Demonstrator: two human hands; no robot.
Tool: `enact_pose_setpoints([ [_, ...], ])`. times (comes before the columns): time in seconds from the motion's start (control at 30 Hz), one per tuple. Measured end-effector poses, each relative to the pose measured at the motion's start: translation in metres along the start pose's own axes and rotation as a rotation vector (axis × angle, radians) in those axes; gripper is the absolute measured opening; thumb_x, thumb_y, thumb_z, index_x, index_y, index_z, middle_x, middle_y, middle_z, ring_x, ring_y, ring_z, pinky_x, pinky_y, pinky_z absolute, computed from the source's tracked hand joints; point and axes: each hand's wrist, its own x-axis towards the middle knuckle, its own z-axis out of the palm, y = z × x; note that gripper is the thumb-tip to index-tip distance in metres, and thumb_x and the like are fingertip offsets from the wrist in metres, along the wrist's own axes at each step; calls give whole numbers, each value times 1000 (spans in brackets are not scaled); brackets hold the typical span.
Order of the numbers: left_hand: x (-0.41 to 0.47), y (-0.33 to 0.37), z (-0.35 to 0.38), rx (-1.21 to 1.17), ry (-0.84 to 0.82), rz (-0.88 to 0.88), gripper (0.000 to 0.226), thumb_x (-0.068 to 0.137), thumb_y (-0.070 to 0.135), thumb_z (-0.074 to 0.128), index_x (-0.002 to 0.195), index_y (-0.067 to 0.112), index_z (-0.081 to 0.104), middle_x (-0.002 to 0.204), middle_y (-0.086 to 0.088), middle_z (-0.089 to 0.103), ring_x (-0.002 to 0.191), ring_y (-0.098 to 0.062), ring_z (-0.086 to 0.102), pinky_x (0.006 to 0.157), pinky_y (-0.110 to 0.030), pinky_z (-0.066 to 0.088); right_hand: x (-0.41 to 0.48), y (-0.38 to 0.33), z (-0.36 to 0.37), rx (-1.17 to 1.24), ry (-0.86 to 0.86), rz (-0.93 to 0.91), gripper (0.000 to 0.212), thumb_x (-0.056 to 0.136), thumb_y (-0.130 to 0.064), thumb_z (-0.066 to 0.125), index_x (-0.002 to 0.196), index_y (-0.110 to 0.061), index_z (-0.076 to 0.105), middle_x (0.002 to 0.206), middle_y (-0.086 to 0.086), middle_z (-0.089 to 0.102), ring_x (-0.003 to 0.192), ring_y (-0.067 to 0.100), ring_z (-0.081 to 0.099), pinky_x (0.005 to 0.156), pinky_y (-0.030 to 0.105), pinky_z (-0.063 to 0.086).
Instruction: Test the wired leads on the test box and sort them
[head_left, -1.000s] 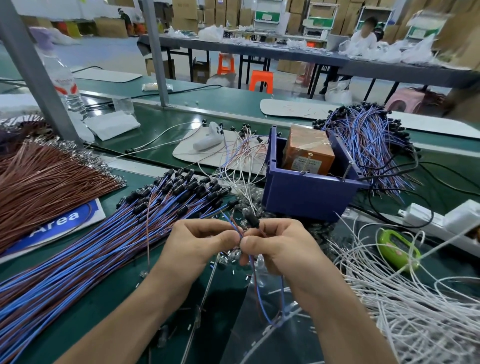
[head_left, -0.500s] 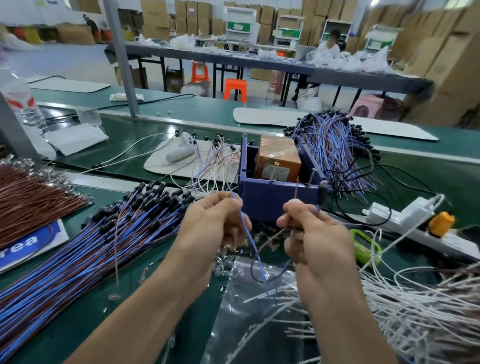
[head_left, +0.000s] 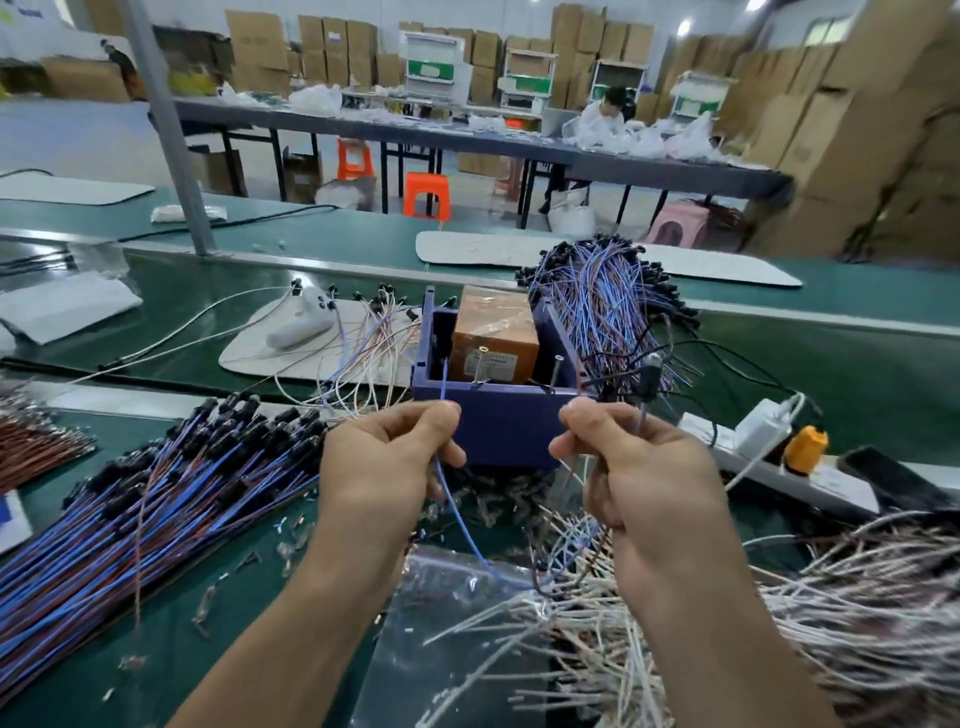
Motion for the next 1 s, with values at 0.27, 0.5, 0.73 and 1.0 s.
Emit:
enact_pose_setpoints([
  [0.27,2,-6,8,138,72,36,30,96,36,70,68,31,77,56,-4,68,35,-10,46,41,-21,42,29,39,10,36,132,-80,29,99,-22,66,73,-10,74,61,8,70,54,20,35,42,20,32],
  [0.5,5,-12,3,226,-134,-56,40,99,8,61,79,37,81,73,-5,76,48,-11,56,52,-19,50,38,45,7,305,117,-109,29,95,-6,64,68,-8,74,58,12,60,42,10,37,39,17,27],
  [0.73,9,-24,2,140,-28,-36,10,96,10,70,92,18,74,75,-4,78,46,-14,59,46,-17,47,41,59,5,322,130,-35,18,96,-4,64,79,-2,73,58,10,58,39,5,41,39,15,34],
  [1.0,7,-28,4,134,20,28,24,93,24,75,70,29,78,65,-8,74,39,-11,51,46,-20,49,46,65,7,307,125,-3,25,91,-10,72,67,-8,73,55,9,61,39,10,34,36,18,27],
])
